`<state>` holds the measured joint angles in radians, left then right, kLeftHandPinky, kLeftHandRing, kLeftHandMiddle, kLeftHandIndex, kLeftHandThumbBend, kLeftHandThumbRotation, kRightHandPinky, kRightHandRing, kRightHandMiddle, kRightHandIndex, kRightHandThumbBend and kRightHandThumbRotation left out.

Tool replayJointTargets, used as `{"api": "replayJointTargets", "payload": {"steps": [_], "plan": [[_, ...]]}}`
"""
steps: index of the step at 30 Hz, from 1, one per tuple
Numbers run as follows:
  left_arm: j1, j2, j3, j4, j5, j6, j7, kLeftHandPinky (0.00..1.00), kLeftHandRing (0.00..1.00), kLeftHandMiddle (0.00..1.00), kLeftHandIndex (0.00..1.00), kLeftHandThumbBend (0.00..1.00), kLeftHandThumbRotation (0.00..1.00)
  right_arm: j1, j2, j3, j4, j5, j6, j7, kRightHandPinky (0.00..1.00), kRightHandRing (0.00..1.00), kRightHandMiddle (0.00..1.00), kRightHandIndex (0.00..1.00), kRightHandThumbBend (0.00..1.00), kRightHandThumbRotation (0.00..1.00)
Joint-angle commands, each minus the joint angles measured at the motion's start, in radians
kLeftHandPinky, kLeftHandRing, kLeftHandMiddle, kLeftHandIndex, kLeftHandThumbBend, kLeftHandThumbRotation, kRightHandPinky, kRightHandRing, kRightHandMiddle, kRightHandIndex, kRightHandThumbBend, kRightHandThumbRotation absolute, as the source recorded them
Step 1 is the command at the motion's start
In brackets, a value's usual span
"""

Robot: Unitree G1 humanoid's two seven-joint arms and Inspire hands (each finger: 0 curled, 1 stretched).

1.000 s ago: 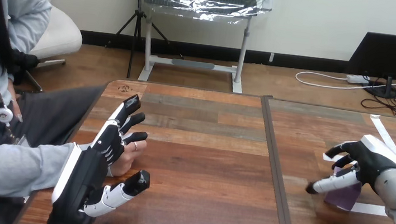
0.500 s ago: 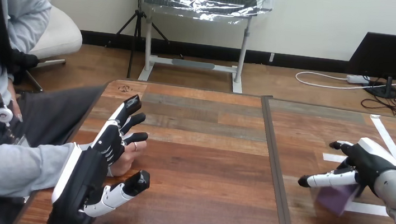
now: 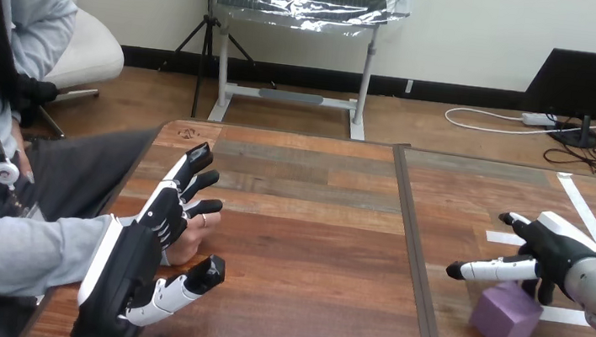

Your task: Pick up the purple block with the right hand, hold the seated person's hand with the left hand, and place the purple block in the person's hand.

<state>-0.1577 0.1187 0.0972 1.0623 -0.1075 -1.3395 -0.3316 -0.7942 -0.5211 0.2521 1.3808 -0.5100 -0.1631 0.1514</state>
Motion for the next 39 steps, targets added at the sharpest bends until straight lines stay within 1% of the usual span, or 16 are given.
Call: {"api": "replayJointTargets", "payload": {"steps": [1,2,4,7,8,12,14,17,23,29,32,39], "plan": [[-0.059,0.010,0.008,-0.008,0.006,-0.015,0.010,0.78,0.90,0.94,0.93,1.00,0.72,-0.081,-0.046,0.011,-0.022,-0.013,-0.015,0.014,0.42,0.60,0.68,1.00,1.00,0.52],[-0.059,0.010,0.008,-0.008,0.006,-0.015,0.010,0.78,0.90,0.94,0.93,1.00,0.72,-0.082,-0.047,0.015,-0.022,-0.016,-0.013,0.016,0.51,0.68,0.74,1.00,1.00,0.52],[-0.059,0.011,0.007,-0.008,0.007,-0.015,0.011,0.78,0.90,0.94,0.93,1.00,0.72,-0.085,-0.049,0.019,-0.021,-0.020,-0.004,0.032,0.64,0.79,0.83,1.00,1.00,0.52],[-0.059,0.011,0.005,-0.010,0.001,-0.012,0.007,0.78,0.90,0.94,0.93,1.00,0.72,-0.083,-0.053,0.016,-0.022,-0.017,-0.009,0.046,0.79,0.89,0.91,1.00,1.00,0.52],[-0.058,0.011,0.005,-0.011,-0.002,-0.011,0.005,0.78,0.90,0.94,0.93,1.00,0.72,-0.082,-0.054,0.015,-0.022,-0.016,-0.012,0.049,0.86,0.93,0.95,1.00,1.00,0.52],[-0.057,0.012,0.003,-0.013,-0.005,-0.010,0.002,0.78,0.90,0.94,0.93,1.00,0.72,-0.076,-0.060,0.002,-0.024,-0.002,-0.031,0.073,0.94,0.97,0.98,1.00,1.00,0.53],[-0.057,0.013,0.003,-0.014,-0.005,-0.009,0.001,0.78,0.90,0.94,0.93,1.00,0.72,-0.072,-0.063,-0.004,-0.025,0.005,-0.041,0.077,0.96,0.98,0.99,1.00,1.00,0.52],[-0.057,0.014,0.003,-0.014,-0.006,-0.009,0.001,0.78,0.90,0.94,0.93,1.00,0.72,-0.067,-0.068,-0.004,-0.026,0.006,-0.054,0.080,0.98,0.99,0.99,1.00,1.00,0.52],[-0.055,0.016,0.003,-0.016,-0.006,-0.006,-0.001,0.78,0.90,0.94,0.93,1.00,0.72,-0.061,-0.075,-0.007,-0.027,0.015,-0.069,0.092,1.00,1.00,1.00,1.00,1.00,0.53],[-0.056,0.017,-0.001,-0.017,-0.026,-0.004,-0.023,0.79,0.91,0.95,0.93,1.00,0.71,-0.052,-0.080,-0.007,-0.027,0.016,-0.084,0.079,1.00,1.00,1.00,1.00,1.00,0.54],[-0.056,0.018,0.000,-0.015,-0.030,-0.004,-0.031,0.79,0.91,0.95,0.94,1.00,0.71,-0.050,-0.079,-0.012,-0.026,0.021,-0.077,0.076,1.00,1.00,1.00,1.00,1.00,0.55],[-0.055,0.015,0.004,-0.016,-0.039,0.001,-0.040,0.79,0.91,0.95,0.93,1.00,0.71,-0.046,-0.084,-0.003,-0.029,0.011,-0.098,0.068,1.00,1.00,1.00,1.00,1.00,0.57]]}}
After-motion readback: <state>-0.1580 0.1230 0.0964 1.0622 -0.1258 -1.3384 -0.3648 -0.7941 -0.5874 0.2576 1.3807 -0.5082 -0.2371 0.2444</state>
